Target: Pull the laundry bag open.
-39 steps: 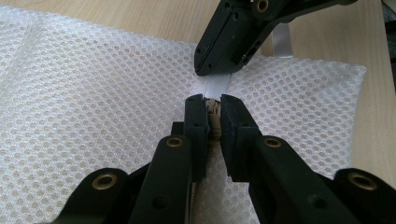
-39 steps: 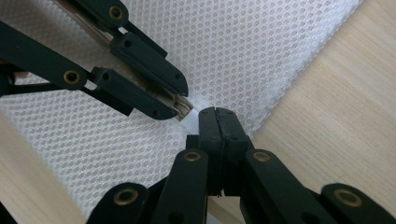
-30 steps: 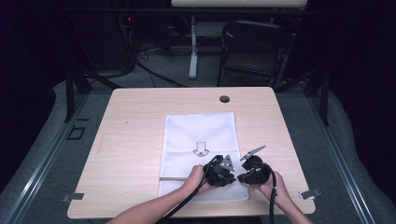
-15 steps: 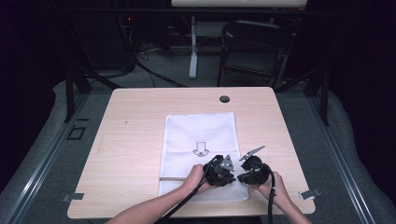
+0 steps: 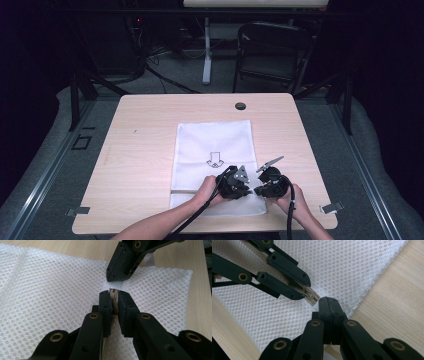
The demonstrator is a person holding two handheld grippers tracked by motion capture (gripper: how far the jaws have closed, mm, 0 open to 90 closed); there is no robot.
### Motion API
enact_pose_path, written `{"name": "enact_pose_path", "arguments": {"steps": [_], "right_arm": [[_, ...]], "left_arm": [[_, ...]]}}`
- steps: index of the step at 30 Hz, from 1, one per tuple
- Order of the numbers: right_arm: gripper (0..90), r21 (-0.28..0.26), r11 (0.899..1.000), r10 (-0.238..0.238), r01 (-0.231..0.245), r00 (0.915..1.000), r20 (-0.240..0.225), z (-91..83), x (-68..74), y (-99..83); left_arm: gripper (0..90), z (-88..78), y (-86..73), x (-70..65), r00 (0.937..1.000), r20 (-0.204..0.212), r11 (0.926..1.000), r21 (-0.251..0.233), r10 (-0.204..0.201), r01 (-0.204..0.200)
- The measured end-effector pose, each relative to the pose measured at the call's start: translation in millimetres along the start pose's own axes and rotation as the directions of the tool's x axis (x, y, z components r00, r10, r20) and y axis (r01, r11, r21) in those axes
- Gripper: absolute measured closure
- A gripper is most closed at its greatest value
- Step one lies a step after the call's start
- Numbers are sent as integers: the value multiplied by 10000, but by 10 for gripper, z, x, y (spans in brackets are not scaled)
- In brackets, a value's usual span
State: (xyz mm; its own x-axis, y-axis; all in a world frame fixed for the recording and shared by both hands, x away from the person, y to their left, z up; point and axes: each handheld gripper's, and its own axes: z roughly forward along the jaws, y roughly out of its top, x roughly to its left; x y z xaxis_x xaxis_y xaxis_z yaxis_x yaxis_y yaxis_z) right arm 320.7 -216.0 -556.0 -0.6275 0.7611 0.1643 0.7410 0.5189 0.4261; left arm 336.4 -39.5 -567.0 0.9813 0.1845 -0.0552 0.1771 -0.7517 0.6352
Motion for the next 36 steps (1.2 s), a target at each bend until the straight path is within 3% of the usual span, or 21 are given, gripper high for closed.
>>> {"name": "enact_pose_path", "arguments": {"steps": [7, 13, 16, 21, 24, 26, 28, 36], "right_arm": [[900, 294, 9992, -266, 263, 9996, 117, -17, -7, 10], [900, 119, 9999, -51, 49, 9999, 102, -5, 1, 3], [900, 384, 9989, -260, 255, 9996, 127, -20, -7, 15], [900, 134, 9999, -51, 49, 9999, 131, -4, 7, 5], [900, 448, 9986, -301, 294, 9994, 150, -24, -11, 17], [900, 193, 9998, -84, 81, 9999, 129, -7, 3, 7], [900, 226, 9997, -94, 91, 9999, 100, -9, 1, 7], [900, 384, 9991, -173, 170, 9998, 77, -19, -6, 11]], "left_arm": [[820, -2, 0, -1, 10000, 11, 10000, 21, -8, 8], [820, -35, -31, 13, 10000, 28, 10000, 23, -37, 37], [820, -46, -37, 17, 10000, -15, 10000, 2, -25, 25], [820, -66, -49, 24, 10000, 46, 10000, 5, -87, 87], [820, -75, -54, 24, 9999, 30, 9999, 22, -101, 101], [820, -77, -51, 20, 10000, 23, 10000, 66, -41, 41], [820, -85, -48, 18, 10000, -46, 9998, 215, -7, 8], [820, -107, -76, 35, 10000, 47, 10000, 79, -33, 32]]}}
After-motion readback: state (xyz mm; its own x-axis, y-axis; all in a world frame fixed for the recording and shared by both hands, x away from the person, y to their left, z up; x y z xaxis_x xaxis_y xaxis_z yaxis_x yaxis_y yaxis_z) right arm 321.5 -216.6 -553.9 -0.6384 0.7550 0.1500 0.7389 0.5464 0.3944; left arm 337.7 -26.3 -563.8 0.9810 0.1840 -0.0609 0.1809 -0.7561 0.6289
